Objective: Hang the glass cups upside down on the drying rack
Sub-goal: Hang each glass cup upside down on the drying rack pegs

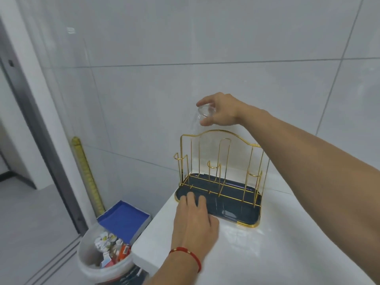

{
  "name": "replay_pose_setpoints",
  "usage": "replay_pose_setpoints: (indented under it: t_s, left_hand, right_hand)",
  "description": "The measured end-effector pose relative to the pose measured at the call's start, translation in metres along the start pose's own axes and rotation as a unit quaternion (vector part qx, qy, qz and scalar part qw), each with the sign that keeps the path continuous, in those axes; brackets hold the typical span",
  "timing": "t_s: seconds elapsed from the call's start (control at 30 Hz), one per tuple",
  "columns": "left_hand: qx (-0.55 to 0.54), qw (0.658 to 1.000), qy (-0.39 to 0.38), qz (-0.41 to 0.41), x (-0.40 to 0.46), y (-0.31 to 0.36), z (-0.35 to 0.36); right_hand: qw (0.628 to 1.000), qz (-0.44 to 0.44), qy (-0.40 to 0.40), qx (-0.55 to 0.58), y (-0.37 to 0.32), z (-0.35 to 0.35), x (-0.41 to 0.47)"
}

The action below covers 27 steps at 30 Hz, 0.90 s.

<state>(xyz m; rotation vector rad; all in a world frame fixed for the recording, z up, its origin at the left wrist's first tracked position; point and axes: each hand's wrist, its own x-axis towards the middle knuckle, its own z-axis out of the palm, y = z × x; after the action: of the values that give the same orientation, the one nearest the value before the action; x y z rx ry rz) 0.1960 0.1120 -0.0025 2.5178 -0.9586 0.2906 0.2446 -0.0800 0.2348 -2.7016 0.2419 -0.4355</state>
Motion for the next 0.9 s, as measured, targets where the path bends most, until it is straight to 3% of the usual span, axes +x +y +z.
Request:
replay_pose_setpoints:
  t_s: [0.1, 0.23, 0.47, 0.6, 0.7, 0.8, 0.9]
  left_hand:
    - [0.012, 1.0, 0.014, 0.011, -0.001, 0.0, 0.001]
    - [0.01, 1.0, 0.023, 0.019, 0.0, -0.002, 0.003]
    - [0.017, 1.0, 0.008, 0.014, 0.004, -0.005, 0.011]
    - [0.016, 0.999, 0.045, 0.022, 0.003, -0.005, 0.009]
    - [0.016, 0.997, 0.061, 0.033, 0.002, -0.005, 0.008]
    - [0.009, 0.997, 0.071, 0.036, 0.003, -0.005, 0.006]
    - [-0.007, 0.996, 0.075, 0.041, 0.002, -0.005, 0.003]
  right_hand:
    - [0.996, -0.008, -0.085, -0.04, 0.009, 0.013, 0.018]
    - [0.985, -0.01, -0.172, -0.013, 0.015, 0.022, 0.03]
    - [0.964, 0.018, -0.264, 0.033, 0.022, 0.034, 0.042]
    - [0.956, 0.011, -0.284, 0.073, 0.024, 0.029, 0.038]
    - [0.96, 0.016, -0.24, 0.14, 0.027, 0.022, 0.028]
    - [0.974, 0.006, -0.112, 0.198, 0.028, 0.008, 0.005]
    - [0.96, -0.006, 0.049, 0.275, 0.03, -0.012, -0.039]
